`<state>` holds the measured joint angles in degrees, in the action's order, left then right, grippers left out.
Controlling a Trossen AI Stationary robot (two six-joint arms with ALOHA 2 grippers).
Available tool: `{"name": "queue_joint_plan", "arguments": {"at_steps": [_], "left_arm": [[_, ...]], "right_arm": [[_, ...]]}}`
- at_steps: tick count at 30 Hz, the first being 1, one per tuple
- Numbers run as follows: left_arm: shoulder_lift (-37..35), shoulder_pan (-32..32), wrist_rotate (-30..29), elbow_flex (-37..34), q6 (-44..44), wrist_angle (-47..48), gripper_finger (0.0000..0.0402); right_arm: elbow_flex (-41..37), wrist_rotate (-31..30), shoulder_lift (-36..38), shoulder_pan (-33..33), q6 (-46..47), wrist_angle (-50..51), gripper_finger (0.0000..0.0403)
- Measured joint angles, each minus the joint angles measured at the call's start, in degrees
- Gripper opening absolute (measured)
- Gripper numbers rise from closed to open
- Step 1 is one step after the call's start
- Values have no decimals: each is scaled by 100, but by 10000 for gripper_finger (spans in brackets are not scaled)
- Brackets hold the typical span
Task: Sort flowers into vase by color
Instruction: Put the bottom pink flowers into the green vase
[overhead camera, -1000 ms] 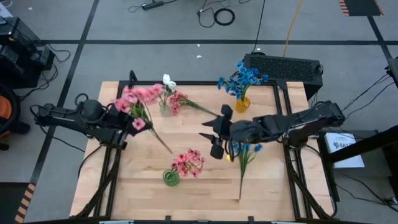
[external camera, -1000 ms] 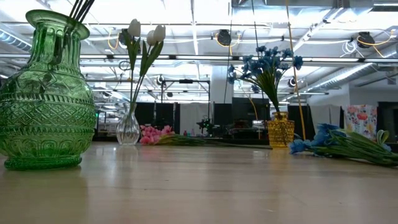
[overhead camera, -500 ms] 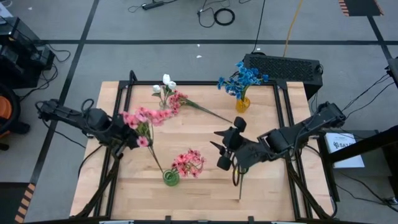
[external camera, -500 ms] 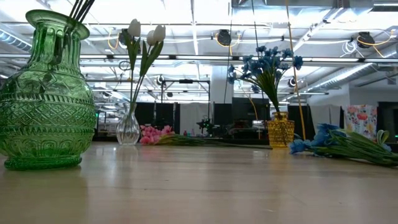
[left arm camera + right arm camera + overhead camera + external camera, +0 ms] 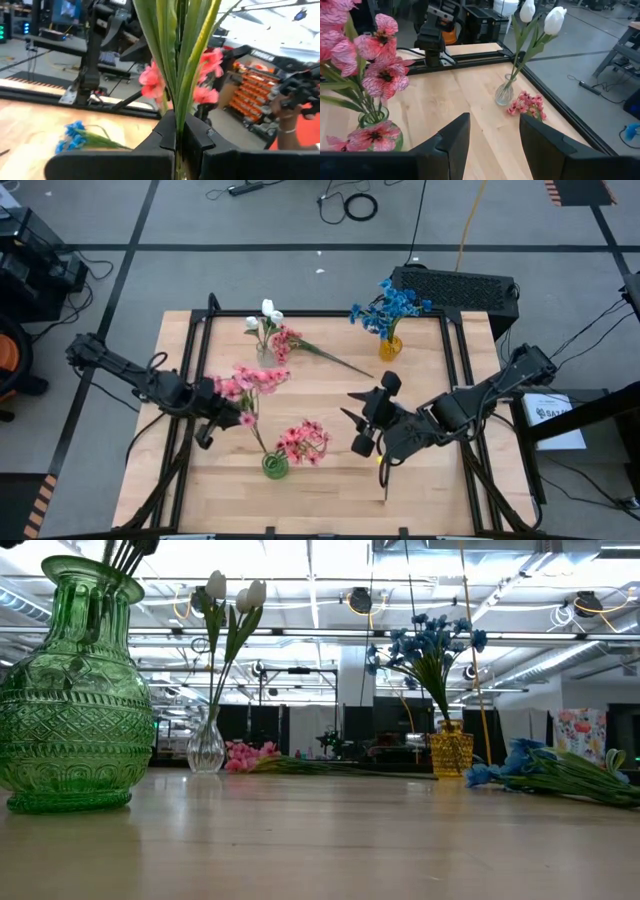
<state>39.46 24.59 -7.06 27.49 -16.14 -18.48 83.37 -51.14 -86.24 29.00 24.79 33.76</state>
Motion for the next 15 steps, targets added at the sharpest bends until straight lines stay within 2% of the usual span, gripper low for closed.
{"name": "queue_joint_plan", "arguments": {"at_steps": [15], "left_arm": [[600, 79, -148, 0, 39, -206, 9]], "right_arm": [[0, -4, -2, 0, -36, 0, 164]]}}
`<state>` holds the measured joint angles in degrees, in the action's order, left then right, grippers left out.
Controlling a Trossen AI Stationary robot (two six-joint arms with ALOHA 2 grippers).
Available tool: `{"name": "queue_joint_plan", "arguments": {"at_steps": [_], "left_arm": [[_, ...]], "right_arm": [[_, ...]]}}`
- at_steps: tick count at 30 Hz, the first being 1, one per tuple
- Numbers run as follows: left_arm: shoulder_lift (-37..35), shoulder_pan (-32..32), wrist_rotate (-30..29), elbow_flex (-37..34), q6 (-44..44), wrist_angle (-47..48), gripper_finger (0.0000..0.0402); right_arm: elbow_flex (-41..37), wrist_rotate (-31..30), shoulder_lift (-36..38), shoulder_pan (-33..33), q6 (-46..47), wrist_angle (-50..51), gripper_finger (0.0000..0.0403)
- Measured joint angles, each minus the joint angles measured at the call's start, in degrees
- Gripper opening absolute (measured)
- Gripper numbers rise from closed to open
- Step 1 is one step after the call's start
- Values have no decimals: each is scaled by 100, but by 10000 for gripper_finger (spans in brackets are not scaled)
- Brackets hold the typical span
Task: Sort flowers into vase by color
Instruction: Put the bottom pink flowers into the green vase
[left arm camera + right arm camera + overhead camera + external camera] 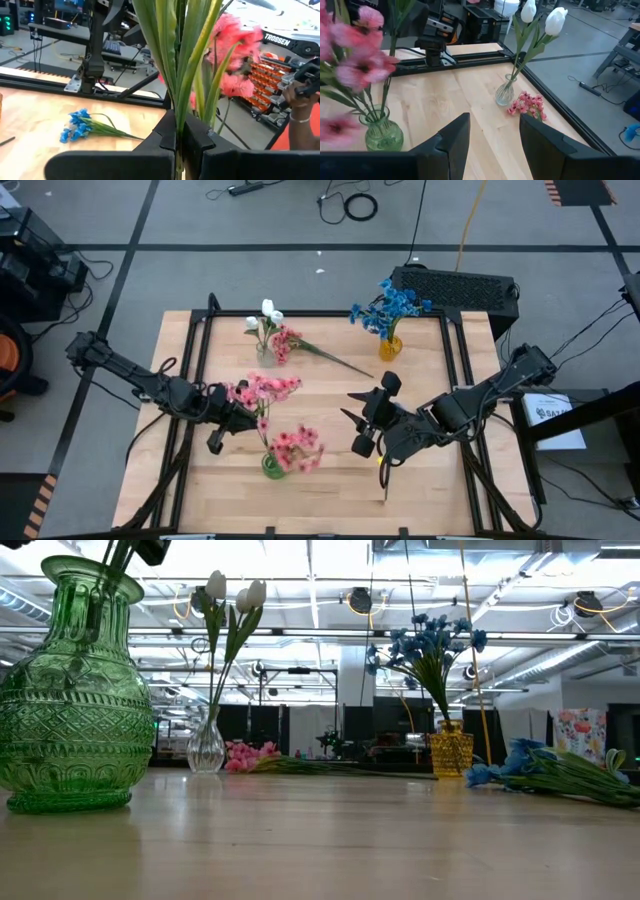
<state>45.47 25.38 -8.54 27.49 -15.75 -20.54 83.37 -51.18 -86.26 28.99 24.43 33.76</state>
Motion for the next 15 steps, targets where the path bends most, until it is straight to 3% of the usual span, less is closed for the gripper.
{"name": "queue_joint_plan", "arguments": {"at_steps": [8, 15], "left_arm": [[33, 232, -15, 0, 132, 22, 9], [145, 402, -559, 2, 304, 51, 9]], "right_arm": [[0, 12, -2, 0, 25, 0, 164], [0, 17, -2, 0, 35, -1, 164]]}}
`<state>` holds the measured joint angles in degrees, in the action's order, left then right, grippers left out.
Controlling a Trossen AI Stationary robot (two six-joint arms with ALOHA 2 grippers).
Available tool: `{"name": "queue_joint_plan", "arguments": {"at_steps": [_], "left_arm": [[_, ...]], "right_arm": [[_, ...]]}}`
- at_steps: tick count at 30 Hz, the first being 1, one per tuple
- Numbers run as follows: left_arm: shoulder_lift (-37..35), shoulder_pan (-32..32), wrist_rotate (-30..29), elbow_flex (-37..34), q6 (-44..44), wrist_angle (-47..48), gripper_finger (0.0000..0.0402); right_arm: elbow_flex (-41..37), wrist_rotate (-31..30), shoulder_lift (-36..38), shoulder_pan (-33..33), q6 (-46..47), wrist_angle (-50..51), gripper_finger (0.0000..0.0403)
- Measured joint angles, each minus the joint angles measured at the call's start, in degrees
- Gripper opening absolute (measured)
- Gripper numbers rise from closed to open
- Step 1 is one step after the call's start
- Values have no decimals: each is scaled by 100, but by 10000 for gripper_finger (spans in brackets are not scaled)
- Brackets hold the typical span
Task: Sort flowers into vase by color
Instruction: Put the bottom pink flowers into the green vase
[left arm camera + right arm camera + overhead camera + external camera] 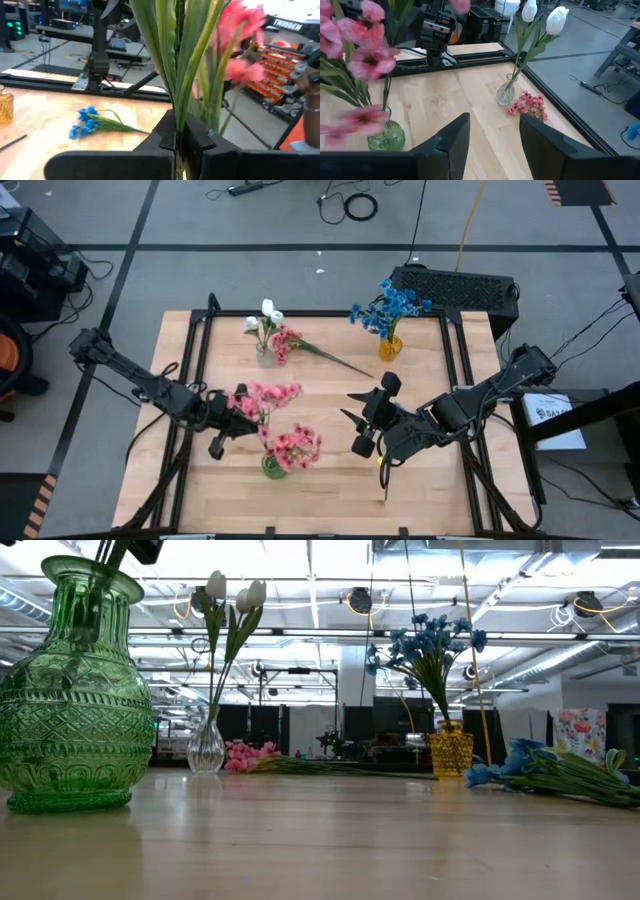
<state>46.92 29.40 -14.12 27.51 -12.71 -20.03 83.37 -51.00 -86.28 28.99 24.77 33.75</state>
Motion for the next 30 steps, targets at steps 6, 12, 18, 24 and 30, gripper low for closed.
{"name": "queue_joint_plan", "arguments": {"at_steps": [6, 12, 18, 24, 30], "left_arm": [[230, 0, -116, 0, -39, -18, 40], [365, 4, -114, 0, -195, -52, 96], [404, 170, -33, 0, -199, 45, 136], [402, 264, -121, 2, -255, 298, 179], [374, 263, -121, 2, -295, 602, 228]], "right_arm": [[0, 4, 0, 0, -7, -1, 164], [0, 7, 0, 0, 1, -1, 164], [0, 12, -1, 0, 99, -1, 164], [0, 11, -7, 0, 165, 173, 164], [-17, 5, -283, -33, 220, 590, 164]]}}
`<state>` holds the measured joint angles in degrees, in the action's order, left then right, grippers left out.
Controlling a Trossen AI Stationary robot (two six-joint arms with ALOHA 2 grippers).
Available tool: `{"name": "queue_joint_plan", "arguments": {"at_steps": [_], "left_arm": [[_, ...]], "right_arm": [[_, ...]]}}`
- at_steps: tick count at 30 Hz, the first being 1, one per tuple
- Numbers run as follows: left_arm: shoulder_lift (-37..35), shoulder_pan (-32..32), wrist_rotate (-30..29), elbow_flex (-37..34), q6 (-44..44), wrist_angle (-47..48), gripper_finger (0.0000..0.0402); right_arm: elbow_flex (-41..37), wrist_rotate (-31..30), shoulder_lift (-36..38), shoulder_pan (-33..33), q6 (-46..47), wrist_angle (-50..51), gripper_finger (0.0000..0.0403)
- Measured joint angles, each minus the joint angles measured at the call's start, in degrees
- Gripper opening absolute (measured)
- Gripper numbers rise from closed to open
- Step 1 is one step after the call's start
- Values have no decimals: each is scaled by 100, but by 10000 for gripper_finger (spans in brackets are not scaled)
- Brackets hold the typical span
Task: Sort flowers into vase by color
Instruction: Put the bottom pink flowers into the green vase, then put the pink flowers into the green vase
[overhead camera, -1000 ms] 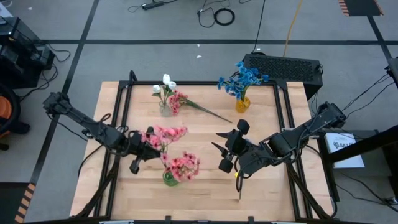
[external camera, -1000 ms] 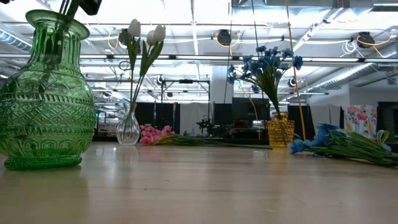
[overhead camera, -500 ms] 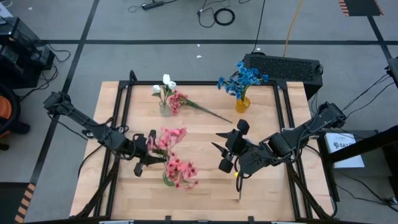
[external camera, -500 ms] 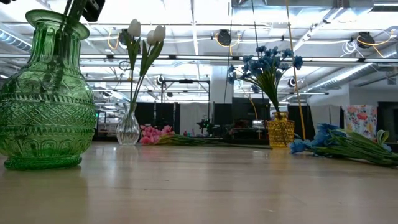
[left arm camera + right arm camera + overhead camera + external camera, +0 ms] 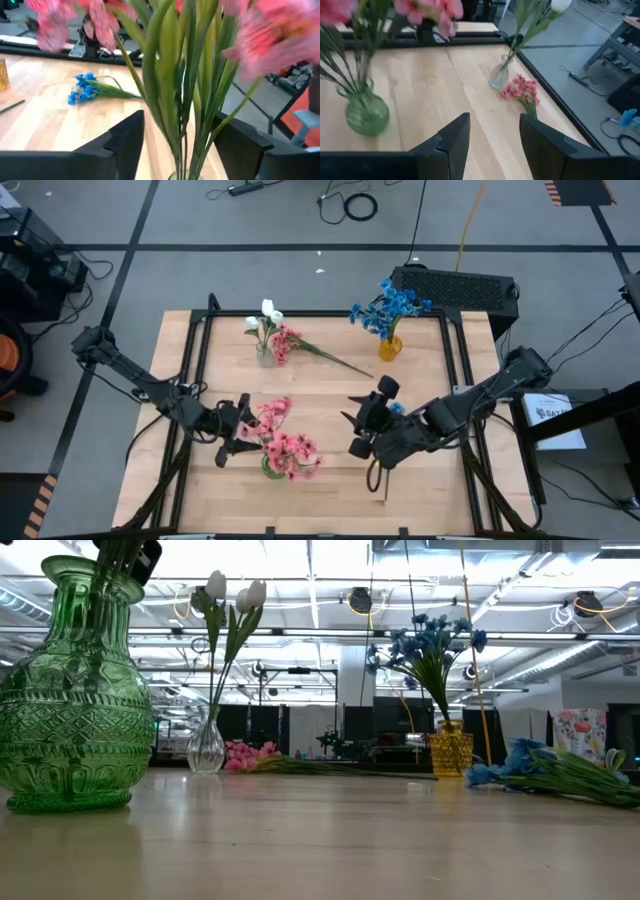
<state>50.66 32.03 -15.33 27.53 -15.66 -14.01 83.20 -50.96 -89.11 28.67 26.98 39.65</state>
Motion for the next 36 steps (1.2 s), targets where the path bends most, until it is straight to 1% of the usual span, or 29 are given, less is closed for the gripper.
{"name": "queue_joint_plan", "arguments": {"at_steps": [5, 8, 12, 15, 20, 23, 26, 29, 32, 36], "left_arm": [[-369, 0, -110, 4, -51, 268, 263], [-755, 0, -127, 5, -54, 489, 269], [-1287, 0, -137, 7, -54, 929, 270], [-1642, -2, -146, 7, -52, 1105, 270], [-1973, 0, -134, 9, 238, 1093, 270], [-2025, 0, -128, 9, 403, 1061, 270], [-2018, 0, -122, 9, 522, 915, 270], [-2007, 0, -118, 9, 690, 773, 270], [-2010, -1, -107, 9, 748, 664, 270], [-2005, -1, -105, 9, 745, 689, 270]], "right_arm": [[-251, 27, -173, -209, -53, -1, 164], [-541, 98, -180, -426, -59, -47, 164], [-1066, 377, -176, -794, -81, -426, 164], [-1571, 572, -176, -1141, -239, -1153, 164], [-2529, 1474, -176, -1827, -699, -2705, 171], [-2912, 1686, -212, -2157, -1073, -3354, 183], [-2940, 1731, -350, -2371, -1559, -3662, 193], [-2710, 1885, -666, -2553, -2024, -3802, 197], [-2305, 1945, -1087, -2757, -2319, -3604, 196], [-1704, 1980, -1634, -3150, -2426, -2996, 196]]}}
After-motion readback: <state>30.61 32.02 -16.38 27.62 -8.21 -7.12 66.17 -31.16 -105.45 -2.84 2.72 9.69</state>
